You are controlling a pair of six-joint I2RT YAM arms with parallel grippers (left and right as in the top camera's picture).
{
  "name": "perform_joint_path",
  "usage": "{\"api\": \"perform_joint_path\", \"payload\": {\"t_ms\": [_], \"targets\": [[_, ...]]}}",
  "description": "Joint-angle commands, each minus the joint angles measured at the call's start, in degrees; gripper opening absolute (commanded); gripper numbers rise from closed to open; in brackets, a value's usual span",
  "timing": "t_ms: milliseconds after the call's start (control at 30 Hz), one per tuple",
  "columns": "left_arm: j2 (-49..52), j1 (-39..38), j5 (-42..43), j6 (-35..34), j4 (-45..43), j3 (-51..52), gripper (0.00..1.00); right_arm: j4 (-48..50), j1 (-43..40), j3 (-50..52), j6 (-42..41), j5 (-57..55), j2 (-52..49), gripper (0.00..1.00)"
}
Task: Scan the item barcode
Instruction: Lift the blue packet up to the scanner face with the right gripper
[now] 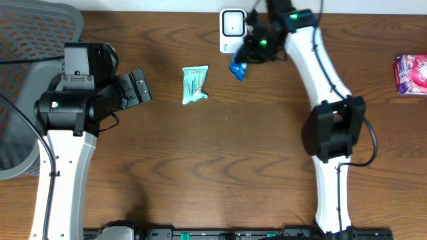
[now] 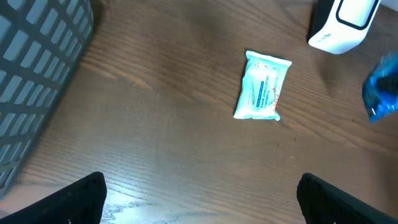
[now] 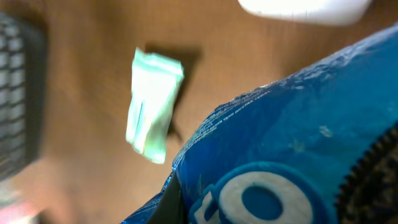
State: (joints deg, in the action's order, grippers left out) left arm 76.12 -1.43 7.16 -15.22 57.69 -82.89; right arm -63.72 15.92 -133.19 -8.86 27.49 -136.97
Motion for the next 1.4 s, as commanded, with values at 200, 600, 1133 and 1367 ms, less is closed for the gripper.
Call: {"api": "perform_joint_path", "payload": {"t_ms": [200, 600, 1133, 1367], "targets": [[-0.1, 0.2, -0.3, -0.1, 0.1, 0.0, 0.98, 12.4, 12.2, -0.9, 10.2, -28.9, -0.1, 0.01], [-0.1, 0.2, -0.3, -0.1, 0.1, 0.0, 0.98, 22.9, 6.0, -0.9, -3.5, -14.4, -3.8, 0.01], [-0.1, 0.2, -0.3, -0.1, 0.1, 0.0, 0.98, 21.3, 5.0, -0.9, -8.2, -6.1, -6.5, 0.01], [-0.1, 0.2, -0.3, -0.1, 0.1, 0.0, 0.98, 17.7, 1.5, -2.1, -6.8, -6.2, -3.7, 0.01]]}}
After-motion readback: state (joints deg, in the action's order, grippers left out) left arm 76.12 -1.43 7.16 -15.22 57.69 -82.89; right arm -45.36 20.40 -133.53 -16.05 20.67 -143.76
